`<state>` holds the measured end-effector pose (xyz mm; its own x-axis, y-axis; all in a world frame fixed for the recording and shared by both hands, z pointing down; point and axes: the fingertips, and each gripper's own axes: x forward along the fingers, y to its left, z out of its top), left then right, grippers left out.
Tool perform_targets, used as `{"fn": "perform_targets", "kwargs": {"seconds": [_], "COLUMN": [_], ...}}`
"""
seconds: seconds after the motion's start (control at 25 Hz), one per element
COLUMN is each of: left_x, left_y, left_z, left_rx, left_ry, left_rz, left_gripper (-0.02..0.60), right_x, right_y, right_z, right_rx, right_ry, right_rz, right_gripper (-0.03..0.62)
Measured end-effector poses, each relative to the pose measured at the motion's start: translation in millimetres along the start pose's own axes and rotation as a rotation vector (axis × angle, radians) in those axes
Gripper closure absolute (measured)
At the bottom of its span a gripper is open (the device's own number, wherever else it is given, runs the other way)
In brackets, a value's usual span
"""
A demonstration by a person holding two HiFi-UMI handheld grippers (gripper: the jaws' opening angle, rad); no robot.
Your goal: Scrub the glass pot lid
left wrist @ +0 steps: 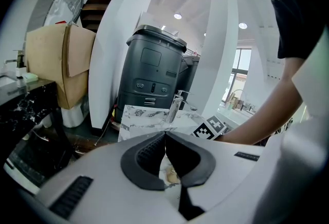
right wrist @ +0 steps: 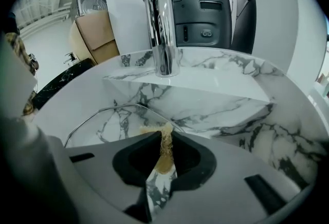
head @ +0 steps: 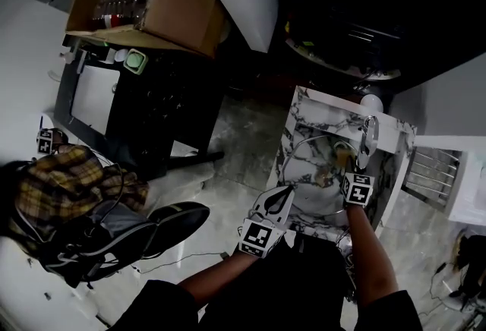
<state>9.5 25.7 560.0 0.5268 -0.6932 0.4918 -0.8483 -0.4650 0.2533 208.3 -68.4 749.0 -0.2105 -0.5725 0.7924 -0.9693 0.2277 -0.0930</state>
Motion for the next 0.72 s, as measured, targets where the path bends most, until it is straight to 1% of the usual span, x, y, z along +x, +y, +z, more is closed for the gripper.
{"fn": "perform_targets", "kwargs": {"seconds": [0.28, 0.4, 0.52, 0.72], "left_x": [-3, -2, 0, -1], "left_y": [-17, -28, -37, -45], "left_z": [-6, -8, -6, -8], "left_rx": [-0.005, -0.013, 0.005, 0.013], "left_ry": [0.002, -0.007, -0.003, 0.002], "left_rz": [-0.012, -0.032, -0.054, -0.072], "left_gripper": [0.565, 0.565, 0.565, 0.565], "right_x": [-14, -19, -22, -30], "right_y": [-14, -22, -26, -33], "right_z": [-13, -22, -26, -38], "right_rx": [-0.012, 0.004, 0.011, 0.003], "right_ry": [0.009, 0.025, 0.032, 0.056], "right_rz": [-0.018, -0.033, -0.044, -0.050], "right_gripper": [0.531, 0.531, 0.531, 0.531]}}
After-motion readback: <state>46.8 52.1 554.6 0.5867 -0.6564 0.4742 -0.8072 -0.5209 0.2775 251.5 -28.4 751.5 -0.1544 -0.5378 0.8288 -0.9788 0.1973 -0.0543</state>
